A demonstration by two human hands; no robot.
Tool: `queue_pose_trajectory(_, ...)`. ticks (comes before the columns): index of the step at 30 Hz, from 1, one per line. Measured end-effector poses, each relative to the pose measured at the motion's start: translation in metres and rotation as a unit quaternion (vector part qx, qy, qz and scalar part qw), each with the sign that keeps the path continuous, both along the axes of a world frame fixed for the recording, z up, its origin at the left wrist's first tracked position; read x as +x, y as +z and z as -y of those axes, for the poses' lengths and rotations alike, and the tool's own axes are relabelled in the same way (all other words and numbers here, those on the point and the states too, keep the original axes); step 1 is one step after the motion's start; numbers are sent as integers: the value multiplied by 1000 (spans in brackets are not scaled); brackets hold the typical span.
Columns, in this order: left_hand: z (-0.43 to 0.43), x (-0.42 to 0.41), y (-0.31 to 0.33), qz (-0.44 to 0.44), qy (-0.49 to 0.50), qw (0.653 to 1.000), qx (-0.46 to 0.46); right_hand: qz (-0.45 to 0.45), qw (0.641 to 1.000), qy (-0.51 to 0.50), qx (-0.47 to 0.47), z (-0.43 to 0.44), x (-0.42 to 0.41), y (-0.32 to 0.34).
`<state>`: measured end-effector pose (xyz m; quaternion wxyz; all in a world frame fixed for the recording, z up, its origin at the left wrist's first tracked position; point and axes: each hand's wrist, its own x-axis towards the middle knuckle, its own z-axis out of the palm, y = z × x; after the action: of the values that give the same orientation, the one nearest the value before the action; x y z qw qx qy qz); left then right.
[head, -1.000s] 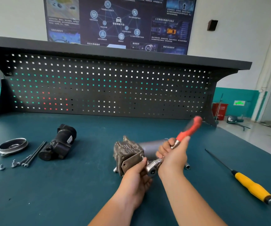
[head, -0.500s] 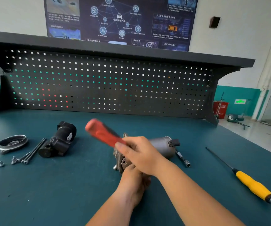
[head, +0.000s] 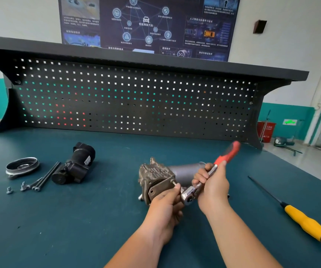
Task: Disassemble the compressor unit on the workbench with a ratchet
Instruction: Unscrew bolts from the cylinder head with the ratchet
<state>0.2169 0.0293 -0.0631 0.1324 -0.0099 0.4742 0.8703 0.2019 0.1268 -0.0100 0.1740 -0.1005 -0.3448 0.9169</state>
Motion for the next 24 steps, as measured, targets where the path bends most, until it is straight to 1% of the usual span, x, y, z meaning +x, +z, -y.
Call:
queue_pose_trajectory(2, -1, -1, 1, 15, -8, 1000, 25, -22, 994, 10, 111, 4, -2, 10)
queue_pose_trajectory(3, 0, -1, 1, 13, -13, 999, 35, -45, 984, 16, 174, 9, -2, 14)
queue_pose_trajectory(5, 2, 0, 0, 14, -20, 999, 46, -110, 944, 41, 307, 23, 1, 19)
queue_pose_trajectory(6, 3, 1, -1, 13, -15, 999, 40, -152, 909, 65, 382, 31, 3, 20)
queue_pose_trajectory(7, 3, 1, -5, 5, -12, 999, 37, -192, 855, 87, 473, 37, 7, 20)
queue_pose_trajectory(8, 0, 2, -3, -15, -5, 999, 30, -220, 776, 105, 582, 43, 10, 19)
queue_pose_trajectory(9, -3, 2, 4, -35, 30, 998, 33, -233, 680, 118, 686, 47, 12, 17)
queue_pose_trajectory(10, -7, 3, 19, -71, 125, 986, 89, -235, 583, 120, 768, 49, 14, 14)
queue_pose_trajectory(11, 0, 0, 28, -116, 277, 934, 194, -237, 514, 116, 817, 49, 14, 11)
queue_pose_trajectory(12, 3, 3, 31, -88, 317, 882, 337, -240, 491, 107, 831, 48, 15, 9)
queue_pose_trajectory(13, 3, 6, 37, -92, 285, 868, 395, -249, 508, 100, 818, 46, 16, 8)
queue_pose_trajectory(14, 8, 10, 38, -96, 254, 909, 315, -257, 567, 97, 776, 45, 18, 8)
queue_pose_trajectory(15, 4, 9, 27, -114, 171, 963, 171, -260, 653, 96, 705, 43, 19, 9)
queue_pose_trajectory(16, -1, 3, 11, -59, 46, 992, 97, -257, 747, 94, 606, 41, 20, 10)
queue_pose_trajectory(17, 2, -3, -2, -15, -1, 1000, 19, -245, 830, 89, 493, 38, 19, 11)
queue_pose_trajectory(18, 6, -5, -8, 3, -12, 1000, -15, -220, 892, 72, 389, 34, 17, 11)
queue_pose_trajectory(19, 7, -8, -10, 17, -5, 1000, 2, -182, 936, 39, 300, 30, 14, 10)
queue_pose_trajectory(20, 4, -9, -5, 30, 3, 999, 12, -134, 967, -1, 217, 26, 12, 10)
queue_pose_trajectory(21, 2, -6, -1, 33, 6, 999, 10, -84, 987, -36, 132, 21, 9, 9)
queue_pose_trajectory(22, 2, -4, 2, 36, 7, 999, 3, -38, 996, -63, 46, 17, 8, 6)
queue_pose_trajectory(24, 0, -1, 3, 28, 14, 999, -25, 15, 992, -87, -93, 12, 6, -2)
